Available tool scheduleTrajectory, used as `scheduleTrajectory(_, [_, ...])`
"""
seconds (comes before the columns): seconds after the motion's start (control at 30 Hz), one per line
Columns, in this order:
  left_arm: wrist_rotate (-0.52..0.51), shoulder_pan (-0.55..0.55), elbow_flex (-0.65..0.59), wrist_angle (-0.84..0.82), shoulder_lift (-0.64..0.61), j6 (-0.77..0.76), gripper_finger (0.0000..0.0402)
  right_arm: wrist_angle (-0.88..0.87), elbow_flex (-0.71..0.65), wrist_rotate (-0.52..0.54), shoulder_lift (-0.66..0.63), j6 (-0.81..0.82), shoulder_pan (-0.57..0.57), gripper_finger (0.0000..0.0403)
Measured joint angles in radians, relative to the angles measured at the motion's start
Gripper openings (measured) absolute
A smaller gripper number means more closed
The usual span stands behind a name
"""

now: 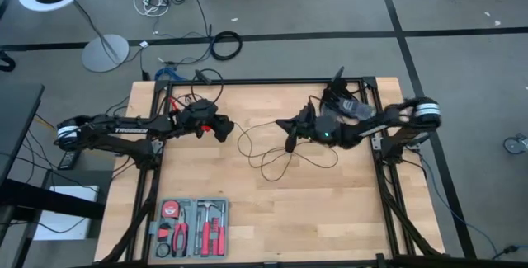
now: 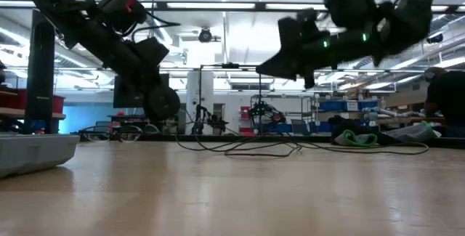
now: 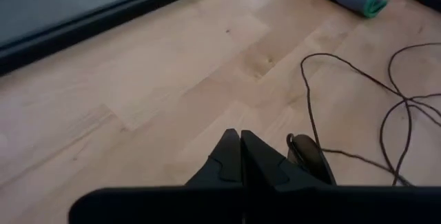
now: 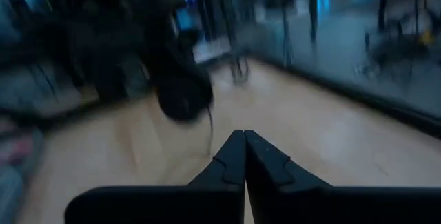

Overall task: Coil cords
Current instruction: Coil the black wire onto the black spool

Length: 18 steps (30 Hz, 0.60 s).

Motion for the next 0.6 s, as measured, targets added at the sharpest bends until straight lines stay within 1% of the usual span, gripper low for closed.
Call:
scheduleTrajectory(0.03, [-0.017, -0.012, 0.000, 0.000, -0.005, 0.001, 0.0000, 0.106, -0.016, 0.013, 0.056, 0.000, 0.000, 0.0001])
scheduleTrajectory(0.1, [-0.050, -0.036, 0.000, 0.002, -0.012, 0.002, 0.0000, 0.207, 0.009, 0.025, 0.177, 0.001, -0.001, 0.0002])
scheduleTrajectory(0.2, [-0.086, -0.066, 0.000, 0.006, -0.019, 0.002, 0.0000, 0.227, 0.169, -0.009, 0.348, -0.004, -0.001, 0.0006])
scheduleTrajectory(0.27, [-0.112, -0.084, 0.000, 0.010, -0.026, 0.002, 0.0000, 0.208, 0.293, -0.053, 0.431, -0.031, -0.001, 0.0007])
scheduleTrajectory(0.33, [-0.142, -0.100, 0.000, 0.001, -0.040, 0.002, 0.0000, 0.172, 0.399, -0.108, 0.482, -0.106, -0.003, 0.0007])
scheduleTrajectory(0.4, [-0.154, -0.109, 0.000, -0.001, -0.060, 0.004, 0.0000, 0.127, 0.485, -0.116, 0.509, -0.178, -0.005, 0.0006])
scheduleTrajectory(0.43, [-0.155, -0.111, 0.000, -0.002, -0.072, 0.008, 0.0000, 0.089, 0.517, -0.116, 0.512, -0.189, -0.007, 0.0006])
scheduleTrajectory(0.6, [-0.162, -0.111, 0.000, -0.085, -0.158, 0.021, 0.0000, -0.218, 0.629, -0.115, 0.499, -0.194, -0.021, 0.0026])
